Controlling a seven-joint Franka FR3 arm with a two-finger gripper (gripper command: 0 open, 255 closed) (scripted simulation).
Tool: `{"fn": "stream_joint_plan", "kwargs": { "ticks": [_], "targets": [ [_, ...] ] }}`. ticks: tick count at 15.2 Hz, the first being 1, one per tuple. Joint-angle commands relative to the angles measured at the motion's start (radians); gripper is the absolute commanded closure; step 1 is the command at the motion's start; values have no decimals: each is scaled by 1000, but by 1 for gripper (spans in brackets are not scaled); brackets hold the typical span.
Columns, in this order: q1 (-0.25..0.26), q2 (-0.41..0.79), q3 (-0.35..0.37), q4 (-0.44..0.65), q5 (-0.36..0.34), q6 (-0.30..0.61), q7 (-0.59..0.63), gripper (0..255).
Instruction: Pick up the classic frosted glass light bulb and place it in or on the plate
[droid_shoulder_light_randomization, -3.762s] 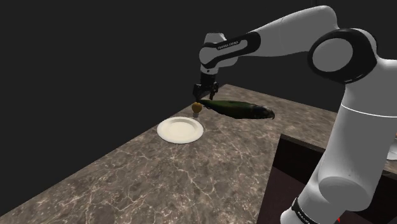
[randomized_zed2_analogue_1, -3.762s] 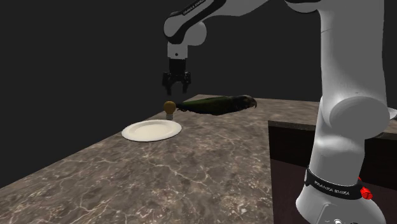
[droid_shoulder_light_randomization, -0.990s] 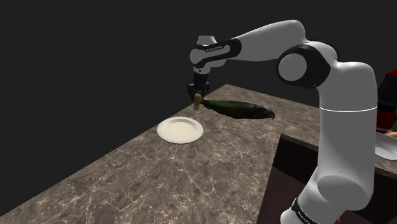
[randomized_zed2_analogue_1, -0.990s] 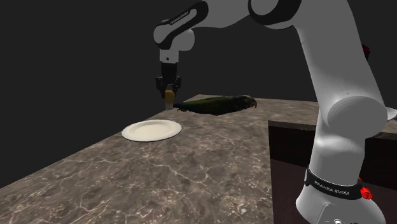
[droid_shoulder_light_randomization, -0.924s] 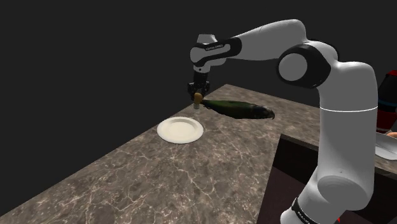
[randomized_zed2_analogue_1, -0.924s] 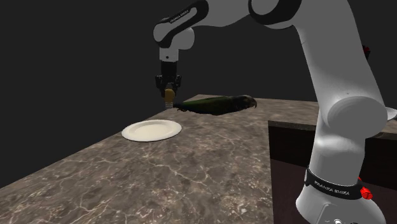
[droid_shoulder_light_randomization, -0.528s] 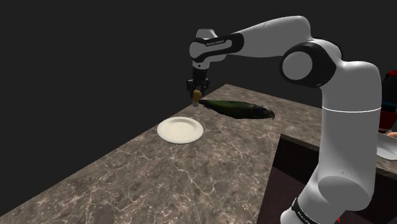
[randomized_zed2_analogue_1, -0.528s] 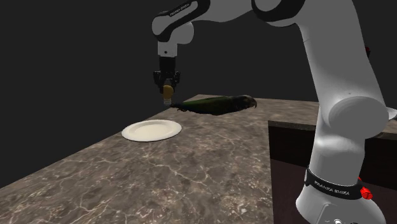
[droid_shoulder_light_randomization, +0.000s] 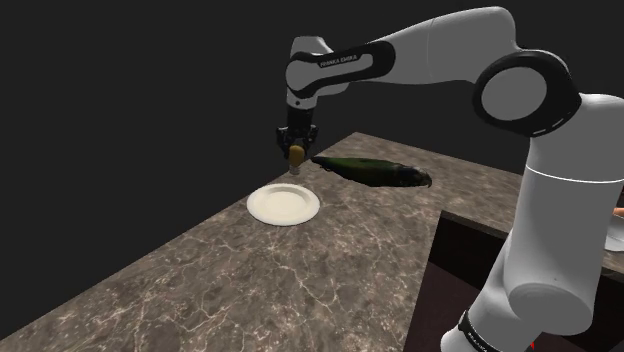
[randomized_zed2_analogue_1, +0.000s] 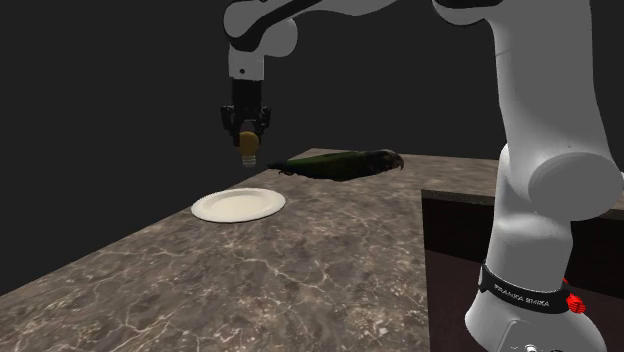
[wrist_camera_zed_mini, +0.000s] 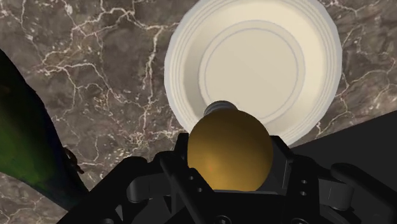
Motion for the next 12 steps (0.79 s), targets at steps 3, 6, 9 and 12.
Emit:
{"fn": "stream_joint_plan", "kwargs": {
  "ticks": [3,6,9,12],
  "targets": [
    [52,-44,31,-53,-16,10,88,255],
    [62,-48,37,-82,-18,36,105,255],
    [62,-40,37,-113,-17,74,104,255],
    [62,-31,38,-142,-17,112,104,255]
  ]
}}
